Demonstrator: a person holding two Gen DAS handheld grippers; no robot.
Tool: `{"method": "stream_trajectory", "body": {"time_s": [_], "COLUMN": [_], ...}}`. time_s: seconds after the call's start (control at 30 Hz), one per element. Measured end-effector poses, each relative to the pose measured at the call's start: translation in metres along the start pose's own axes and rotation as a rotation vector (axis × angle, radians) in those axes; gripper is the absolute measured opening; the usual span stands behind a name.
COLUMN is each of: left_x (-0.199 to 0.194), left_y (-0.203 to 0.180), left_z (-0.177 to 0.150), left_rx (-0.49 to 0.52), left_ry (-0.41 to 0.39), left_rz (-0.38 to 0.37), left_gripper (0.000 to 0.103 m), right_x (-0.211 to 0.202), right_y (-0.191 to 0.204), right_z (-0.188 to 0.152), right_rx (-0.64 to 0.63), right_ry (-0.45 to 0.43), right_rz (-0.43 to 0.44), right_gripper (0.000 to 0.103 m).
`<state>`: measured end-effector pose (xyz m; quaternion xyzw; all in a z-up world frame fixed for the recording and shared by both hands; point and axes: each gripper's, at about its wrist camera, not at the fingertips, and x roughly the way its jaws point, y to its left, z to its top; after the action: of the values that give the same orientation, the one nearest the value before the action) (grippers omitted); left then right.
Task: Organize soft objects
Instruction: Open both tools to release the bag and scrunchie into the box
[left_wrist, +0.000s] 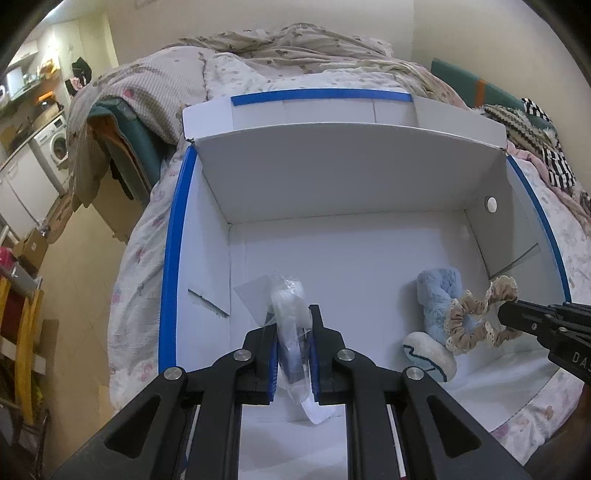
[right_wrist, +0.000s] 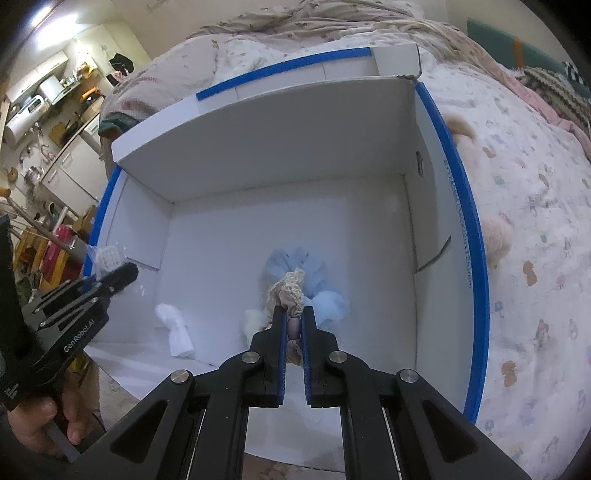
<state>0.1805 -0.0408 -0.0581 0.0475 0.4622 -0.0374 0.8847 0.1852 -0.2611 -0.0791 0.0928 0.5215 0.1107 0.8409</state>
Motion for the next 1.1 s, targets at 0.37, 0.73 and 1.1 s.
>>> {"method": "stream_trajectory", "body": {"time_s": [0.37, 0.73, 1.1], "left_x": [0.0, -0.009, -0.015], "left_y": [0.0, -0.001, 0.0], "left_z": [-0.003, -0.003, -0.001], "left_rx": [-0.003, 0.004, -0.009], "left_ry": [0.007, -0.023, -0.045], "left_rz": [0.012, 0.032, 0.062], "left_gripper": [0.013, 0.053, 0.063], "right_x": [-0.001, -0.005, -0.014], "right_y": [0.001, -0.002, -0.003], "right_z": [0.0, 0.002, 0.004], "right_rx": [0.003, 0.025, 0.045], "right_ry": [0.002, -0.02, -0.074], "right_rz": [-0.006, 0.006, 0.034], "right_gripper": [0.009, 0.01, 0.075]}}
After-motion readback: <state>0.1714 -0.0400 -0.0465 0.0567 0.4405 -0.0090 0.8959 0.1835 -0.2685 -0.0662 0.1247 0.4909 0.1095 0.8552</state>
